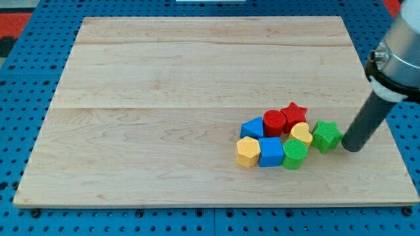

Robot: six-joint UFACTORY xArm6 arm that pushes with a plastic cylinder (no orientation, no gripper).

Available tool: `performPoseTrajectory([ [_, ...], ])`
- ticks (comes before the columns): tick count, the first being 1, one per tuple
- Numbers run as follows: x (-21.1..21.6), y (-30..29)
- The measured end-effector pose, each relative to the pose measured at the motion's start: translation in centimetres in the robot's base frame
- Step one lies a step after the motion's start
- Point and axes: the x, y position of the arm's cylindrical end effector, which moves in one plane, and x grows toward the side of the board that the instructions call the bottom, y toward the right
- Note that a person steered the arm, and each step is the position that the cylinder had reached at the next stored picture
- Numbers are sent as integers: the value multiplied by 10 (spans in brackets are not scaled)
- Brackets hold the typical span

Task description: Separate the group of blocks from the green circle

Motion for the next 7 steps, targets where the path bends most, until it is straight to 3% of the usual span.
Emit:
performPoseTrajectory([
  [2,-30,-7],
  [3,-12,17],
  [5,-10,-65],
  [7,-71,-67],
])
